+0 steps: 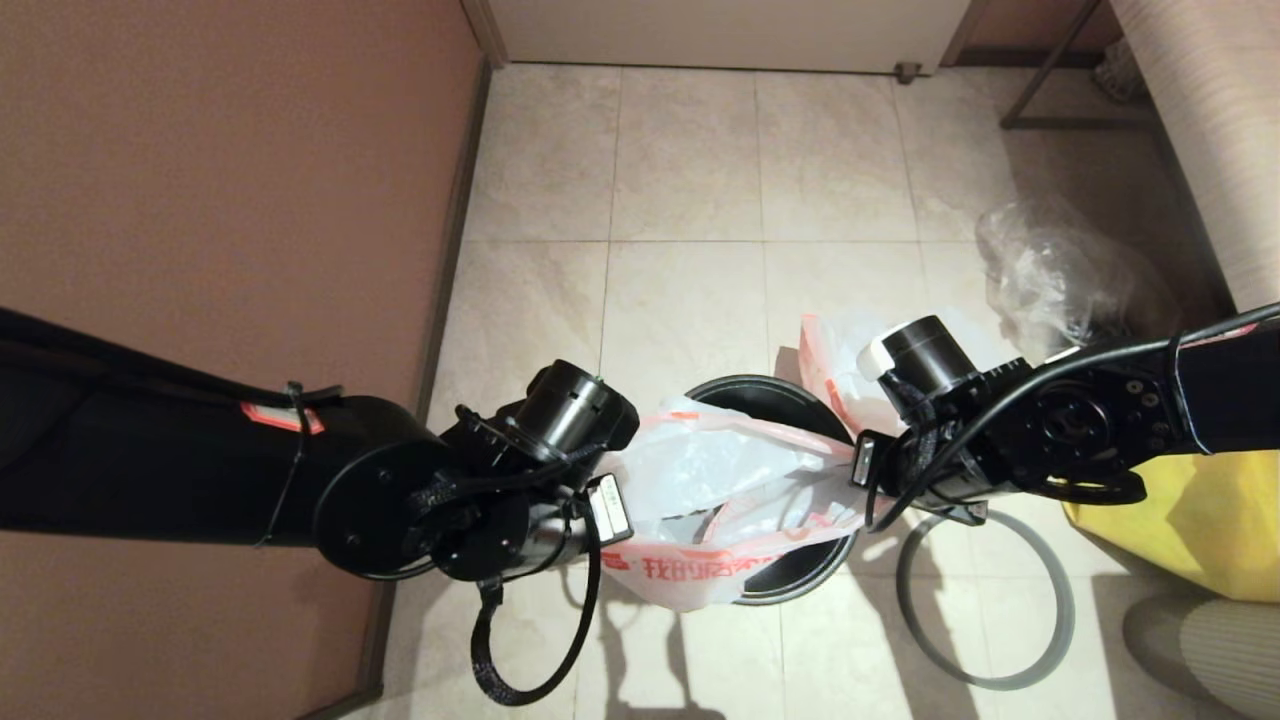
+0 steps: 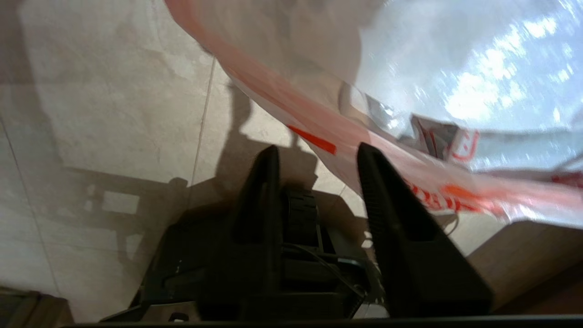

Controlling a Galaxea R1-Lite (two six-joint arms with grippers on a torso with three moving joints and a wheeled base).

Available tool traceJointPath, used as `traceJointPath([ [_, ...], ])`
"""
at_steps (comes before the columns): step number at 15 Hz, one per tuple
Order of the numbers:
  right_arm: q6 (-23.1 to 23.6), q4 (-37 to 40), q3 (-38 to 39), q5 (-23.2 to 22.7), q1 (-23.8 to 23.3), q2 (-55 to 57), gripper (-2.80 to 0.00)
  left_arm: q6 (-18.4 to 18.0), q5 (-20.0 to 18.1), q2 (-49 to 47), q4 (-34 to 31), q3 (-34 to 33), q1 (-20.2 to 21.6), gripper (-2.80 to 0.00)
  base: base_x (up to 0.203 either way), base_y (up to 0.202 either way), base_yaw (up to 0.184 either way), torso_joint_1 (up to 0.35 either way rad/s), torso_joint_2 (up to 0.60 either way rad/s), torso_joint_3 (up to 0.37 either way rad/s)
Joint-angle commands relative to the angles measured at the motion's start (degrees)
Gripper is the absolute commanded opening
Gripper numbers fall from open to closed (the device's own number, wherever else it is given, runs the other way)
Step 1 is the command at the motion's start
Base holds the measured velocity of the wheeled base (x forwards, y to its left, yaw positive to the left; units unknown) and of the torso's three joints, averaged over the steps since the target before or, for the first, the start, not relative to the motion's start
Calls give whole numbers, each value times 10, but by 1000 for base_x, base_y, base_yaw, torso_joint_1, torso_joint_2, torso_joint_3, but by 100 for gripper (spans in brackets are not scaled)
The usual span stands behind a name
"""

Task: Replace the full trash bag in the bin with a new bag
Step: Put the new garbage bag on the trash can

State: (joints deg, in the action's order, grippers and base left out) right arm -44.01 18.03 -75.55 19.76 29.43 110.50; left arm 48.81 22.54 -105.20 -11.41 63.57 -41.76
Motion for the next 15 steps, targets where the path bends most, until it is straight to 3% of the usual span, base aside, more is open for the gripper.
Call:
traceJointPath([
  [1,-2,1,-1,1,1,1,-280,8,-7,-12,-1,3,14,0,0,0,0,0,0,0],
  [3,-2,-1,-2,1,6,4,-280,8,-35,-26,0,2,21,0,0,0,0,0,0,0],
  [11,-1,-17,-5,2,11,2,-280,8,-32,-85,16,16,37,0,0,0,0,0,0,0],
  [12,-1,-15,-11,2,11,1,-280,7,-29,-95,17,18,42,-280,0,0,0,0,0,0],
  [15,-1,-15,-17,2,12,1,-280,2,-19,-106,15,18,38,-280,0,0,0,0,0,0],
])
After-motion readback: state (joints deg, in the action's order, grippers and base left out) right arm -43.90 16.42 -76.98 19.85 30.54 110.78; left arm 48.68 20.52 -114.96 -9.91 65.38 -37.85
